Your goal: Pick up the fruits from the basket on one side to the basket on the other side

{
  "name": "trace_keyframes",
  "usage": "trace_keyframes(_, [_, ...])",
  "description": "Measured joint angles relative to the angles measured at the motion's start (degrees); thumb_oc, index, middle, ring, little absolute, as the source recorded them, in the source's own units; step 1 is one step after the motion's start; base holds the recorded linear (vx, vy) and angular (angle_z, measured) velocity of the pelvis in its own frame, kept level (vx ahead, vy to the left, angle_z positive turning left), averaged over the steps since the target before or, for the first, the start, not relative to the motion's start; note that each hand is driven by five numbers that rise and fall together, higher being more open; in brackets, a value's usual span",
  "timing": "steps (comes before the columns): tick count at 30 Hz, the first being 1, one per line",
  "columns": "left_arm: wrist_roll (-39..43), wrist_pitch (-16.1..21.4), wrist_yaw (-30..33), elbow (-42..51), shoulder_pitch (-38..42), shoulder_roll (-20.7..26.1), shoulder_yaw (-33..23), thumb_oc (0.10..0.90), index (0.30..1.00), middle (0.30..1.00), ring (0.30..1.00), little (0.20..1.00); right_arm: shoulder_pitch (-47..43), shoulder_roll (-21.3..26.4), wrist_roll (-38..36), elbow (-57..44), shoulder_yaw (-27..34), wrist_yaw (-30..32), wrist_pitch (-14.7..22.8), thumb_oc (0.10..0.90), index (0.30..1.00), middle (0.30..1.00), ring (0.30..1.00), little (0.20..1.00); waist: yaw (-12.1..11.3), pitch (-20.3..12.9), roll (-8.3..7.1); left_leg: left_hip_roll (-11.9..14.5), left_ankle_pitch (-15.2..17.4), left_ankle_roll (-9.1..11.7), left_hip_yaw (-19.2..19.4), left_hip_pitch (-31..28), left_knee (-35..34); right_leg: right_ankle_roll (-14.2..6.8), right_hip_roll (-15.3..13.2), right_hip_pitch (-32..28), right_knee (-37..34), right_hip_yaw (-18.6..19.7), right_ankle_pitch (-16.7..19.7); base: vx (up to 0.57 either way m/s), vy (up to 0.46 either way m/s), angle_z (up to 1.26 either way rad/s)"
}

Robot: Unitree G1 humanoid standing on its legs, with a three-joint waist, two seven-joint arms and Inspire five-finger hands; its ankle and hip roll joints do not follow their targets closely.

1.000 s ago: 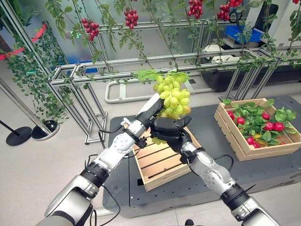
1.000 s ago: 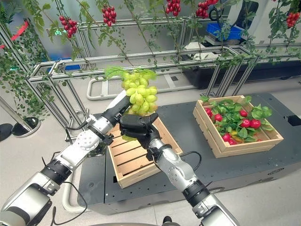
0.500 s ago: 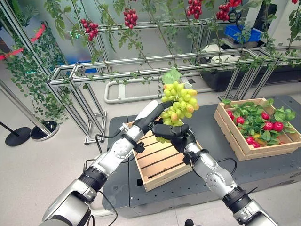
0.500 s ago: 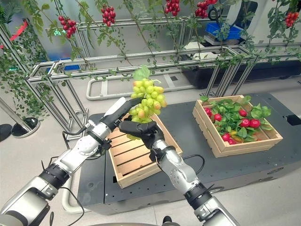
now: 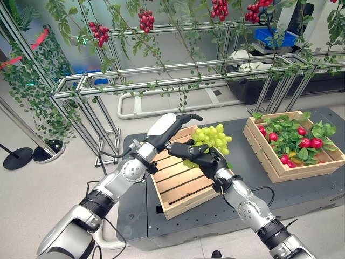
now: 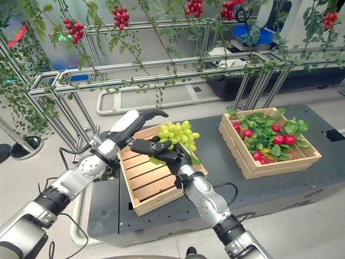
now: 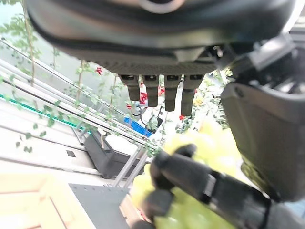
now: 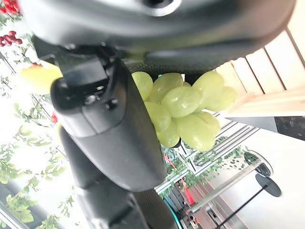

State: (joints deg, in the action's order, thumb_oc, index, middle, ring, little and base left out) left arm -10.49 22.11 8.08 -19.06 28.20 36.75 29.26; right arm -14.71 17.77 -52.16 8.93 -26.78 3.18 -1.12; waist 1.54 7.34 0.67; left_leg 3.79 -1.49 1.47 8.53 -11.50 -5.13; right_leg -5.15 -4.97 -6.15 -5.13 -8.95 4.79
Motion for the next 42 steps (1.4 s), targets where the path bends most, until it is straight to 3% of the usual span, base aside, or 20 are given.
trace_keyframes(8, [1.0,-0.6,5.1,-3.3,-6.1,0.4,-9.4,0.800,0.900,0.900,0.900,0.900,0.9,1.1,0.1,-0.1,5.7,0.0,0.3,0.400,0.300,0.300,0.300,0.300,0.6,0.0,0.00,0.1,0.0,0.0,1.1,0.0,0.0,0.1,0.1,0.6,0.0,0.9,0.1,0.00,0.002,-0.07])
trace_keyframes(11, [7.1,-0.5,5.4,-3.9,-9.4,-0.5,-13.5,0.800,0.900,0.900,0.900,0.900,2.7,1.8,0.7,-0.4,7.4,-0.1,1.0,0.400,0.300,0.300,0.300,0.300,0.8,0.0,0.00,0.1,0.1,0.0,1.3,0.0,0.0,0.0,0.2,0.8,0.0,1.2,0.1,0.02,-0.007,-0.05])
trace_keyframes(13, [15.0,-0.5,5.0,-3.9,-11.9,-3.6,-17.7,0.800,0.900,0.900,0.900,0.900,4.5,2.0,1.6,-0.4,9.1,-0.1,1.6,0.400,0.300,0.300,0.300,0.300,0.7,0.0,0.00,0.1,0.2,-0.1,1.4,0.0,0.0,0.0,0.2,0.9,0.0,1.4,0.2,0.02,-0.021,-0.03])
trace_keyframes(17, [28.6,0.0,3.0,0.6,-20.2,-14.0,-26.5,0.800,0.900,0.900,0.900,0.900,9.7,1.4,2.4,-3.4,12.7,-1.4,1.7,0.400,0.300,0.300,0.300,0.300,0.5,0.0,-0.02,0.1,0.4,0.0,2.3,0.1,0.0,0.0,0.4,1.4,-0.2,2.3,0.2,0.03,-0.082,-0.11])
trace_keyframes(23, [33.2,0.0,0.0,3.5,-30.4,-20.0,-25.7,0.800,0.900,0.900,0.900,0.900,16.4,1.9,2.7,-10.7,16.6,-5.6,1.8,0.400,0.300,0.300,0.300,0.300,0.8,0.0,-0.26,0.4,0.7,0.0,2.9,0.1,0.0,0.1,0.9,1.7,-0.2,2.8,0.1,-0.02,-0.128,-0.07])
trace_keyframes(27, [33.9,-0.1,-2.4,4.7,-34.5,-20.1,-25.5,0.800,0.900,0.900,0.900,0.900,17.8,2.2,2.7,-11.4,18.0,-7.8,2.2,0.400,0.300,0.300,0.300,0.300,0.6,0.1,-0.85,0.7,0.7,0.2,3.4,0.1,0.1,0.7,1.2,2.4,-0.2,3.8,0.1,-0.08,-0.032,-0.12])
trace_keyframes(29, [34.1,-0.1,-3.0,4.7,-34.7,-20.1,-25.5,0.800,0.900,0.900,0.900,0.900,18.1,2.6,2.7,-11.4,18.6,-8.6,2.2,0.400,0.300,0.300,0.300,0.300,0.2,0.3,-1.21,0.2,0.9,0.1,1.7,0.4,0.8,0.6,1.4,2.7,-0.2,4.7,0.1,-0.20,0.152,-0.17])
trace_keyframes(30, [34.4,0.0,-3.1,4.8,-34.6,-20.1,-25.5,0.800,0.900,0.900,0.900,0.900,17.9,3.3,2.7,-11.3,18.6,-8.8,2.2,0.400,0.300,0.300,0.300,0.300,-0.3,0.6,-1.79,-0.6,2.1,-0.2,-2.3,1.4,3.4,0.7,1.5,3.0,-0.2,7.8,0.5,-0.18,0.212,-0.47])
trace_keyframes(31, [34.5,0.3,-2.8,4.8,-34.7,-20.0,-25.5,0.800,0.900,0.900,0.900,0.900,17.3,3.7,2.3,-11.3,18.6,-8.9,2.2,0.400,0.300,0.300,0.300,0.300,-1.4,1.0,-2.77,-3.5,3.8,-2.5,-9.5,3.2,6.8,0.4,0.8,4.1,0.4,11.6,1.0,-0.27,0.294,-1.14])
trace_keyframes(32, [34.4,0.7,-2.7,4.8,-35.2,-19.9,-25.5,0.800,0.900,0.900,0.900,0.900,16.3,4.7,2.2,-11.4,18.5,-9.5,2.3,0.400,0.300,0.300,0.300,0.300,-3.2,0.9,-2.77,-7.4,4.8,-4.4,-16.3,3.9,7.1,0.3,0.2,5.9,0.6,15.3,1.9,-0.26,0.309,-1.48])
trace_keyframes(33, [34.3,0.8,-2.2,5.0,-34.8,-19.6,-25.5,0.800,0.900,0.900,0.900,0.900,14.6,5.1,2.2,-11.1,18.5,-9.5,2.6,0.400,0.300,0.300,0.300,0.300,-3.4,1.3,-2.27,-10.1,5.2,-6.1,-19.6,4.9,6.9,-0.8,0.6,7.5,0.5,18.4,3.1,-0.27,0.337,-1.63])
trace_keyframes(34, [34.3,0.9,-1.8,5.1,-34.4,-18.9,-25.6,0.800,0.900,0.900,0.900,0.900,13.5,4.6,2.2,-11.0,18.2,-9.4,2.7,0.400,0.300,0.300,0.300,0.300,-3.8,1.6,-2.52,-10.2,4.2,-6.5,-18.2,4.5,6.1,-0.9,0.7,8.8,0.9,19.3,3.7,-0.24,0.334,-1.39])
trace_keyframes(35, [33.8,0.9,-1.2,5.0,-33.3,-17.6,-25.5,0.800,0.900,0.900,0.900,0.900,12.9,3.6,2.2,-11.0,17.8,-9.4,3.2,0.400,0.300,0.300,0.300,0.300,-2.8,2.2,-3.40,-10.7,3.1,-6.8,-14.4,3.9,4.5,-0.8,-0.1,9.9,1.2,19.1,3.7,-0.21,0.272,-1.05])
trace_keyframes(39, [31.7,0.9,0.0,5.1,-27.5,-13.6,-22.5,0.800,0.900,0.900,0.900,0.900,14.1,1.9,2.2,-11.3,17.7,-9.2,5.8,0.400,0.300,0.300,0.300,0.300,0.3,2.9,-4.50,-12.6,2.7,-8.1,-11.2,6.0,6.2,-1.3,-2.5,11.6,0.8,19.4,3.4,-0.27,0.258,-0.42])
trace_keyframes(41, [31.3,1.2,0.6,5.1,-24.9,-12.7,-21.7,0.800,0.900,0.900,0.900,0.900,14.2,1.7,2.2,-11.3,17.6,-9.2,6.2,0.400,0.300,0.300,0.300,0.300,0.5,3.6,-3.32,-12.1,2.7,-8.9,-7.2,6.7,6.0,-1.7,-3.1,13.4,0.9,17.2,1.5,-0.23,0.134,-0.78])
trace_keyframes(42, [31.3,1.3,1.4,5.5,-24.5,-12.9,-21.8,0.800,0.900,0.900,0.900,0.900,14.1,1.6,2.2,-11.2,17.6,-9.2,6.2,0.400,0.300,0.300,0.300,0.300,0.2,4.5,-1.73,-10.6,2.5,-9.2,-4.2,6.2,5.2,-1.6,-2.9,14.0,2.9,12.5,1.6,-0.31,0.123,-1.14])
